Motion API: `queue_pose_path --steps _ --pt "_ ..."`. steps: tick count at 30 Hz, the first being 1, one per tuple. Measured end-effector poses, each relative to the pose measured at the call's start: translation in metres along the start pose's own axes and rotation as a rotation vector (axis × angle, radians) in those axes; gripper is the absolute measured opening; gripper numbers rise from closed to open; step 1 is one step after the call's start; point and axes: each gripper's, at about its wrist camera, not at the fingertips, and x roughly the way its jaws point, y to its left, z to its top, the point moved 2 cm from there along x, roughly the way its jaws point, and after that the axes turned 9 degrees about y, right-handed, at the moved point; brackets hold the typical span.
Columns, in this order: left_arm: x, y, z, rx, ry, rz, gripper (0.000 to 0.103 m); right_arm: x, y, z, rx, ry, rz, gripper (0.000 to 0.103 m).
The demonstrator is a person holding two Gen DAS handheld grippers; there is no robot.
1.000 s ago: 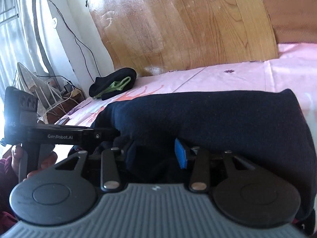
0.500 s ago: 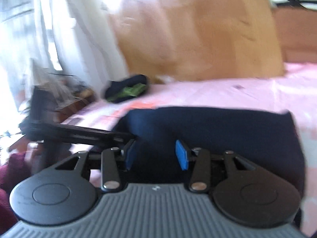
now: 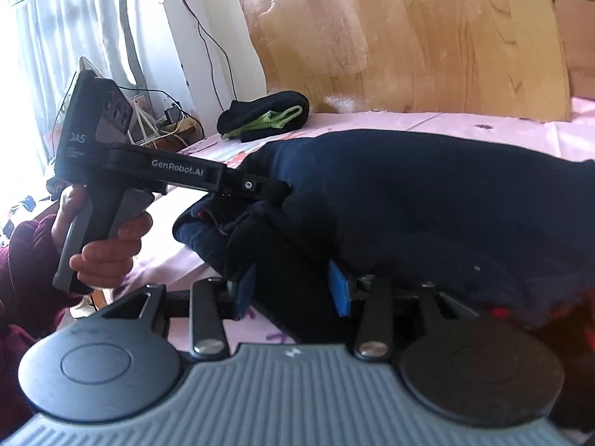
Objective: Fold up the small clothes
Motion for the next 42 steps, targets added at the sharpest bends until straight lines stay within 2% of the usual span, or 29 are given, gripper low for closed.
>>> queue_pose_path --steps 4,6,9,11,13,16,18,30,33,36,38,40,42 --pt "0.0 0.0 -0.001 -0.002 0.0 -0.004 0.036 -0.018 -0.004 -0.001 0.024 -0.023 0.02 0.047" --pt "0.0 0.0 -0.001 0.0 -0.001 -0.006 0.037 -0.033 -0.004 0.003 0.006 -0.077 0.018 0.047" --pt "0.0 -0.001 -0.002 -0.001 -0.002 -0.01 0.04 -0.056 -0.013 0.013 0.02 -0.161 -0.008 0.048" --pt "0.0 -0.001 -0.002 -0.001 -0.003 -0.01 0.04 -0.065 -0.023 0.017 0.051 -0.188 -0.055 0.048" --pt "0.0 -0.001 -0.002 -0.001 -0.003 -0.012 0.04 -0.065 -0.036 0.017 0.089 -0.171 -0.116 0.049" --pt "0.0 -0.001 -0.002 -0.001 -0.004 -0.014 0.04 -0.046 -0.063 0.006 0.167 -0.026 -0.271 0.048" --pt "0.0 -0.002 -0.002 0.003 -0.005 -0.011 0.04 -0.048 -0.068 -0.004 0.161 -0.063 -0.25 0.048" --pt "-0.003 -0.002 -0.001 -0.008 0.007 -0.019 0.043 -0.053 -0.065 -0.009 0.162 -0.083 -0.257 0.048" --pt "-0.016 -0.002 -0.003 -0.021 -0.006 -0.047 0.059 -0.059 -0.066 -0.01 0.173 -0.085 -0.253 0.048" --pt "-0.036 0.002 -0.006 -0.015 -0.06 -0.038 0.062 -0.067 -0.067 -0.013 0.206 -0.099 -0.238 0.048" --pt "-0.047 0.01 -0.006 -0.043 -0.081 -0.059 0.062 -0.075 -0.069 -0.015 0.246 -0.134 -0.209 0.05" --pt "-0.052 0.017 -0.005 -0.069 -0.096 -0.07 0.063 -0.086 -0.071 -0.017 0.301 -0.208 -0.138 0.052" --pt "-0.047 0.021 -0.002 -0.08 -0.084 -0.045 0.063 -0.093 -0.077 -0.018 0.357 -0.253 -0.1 0.052"
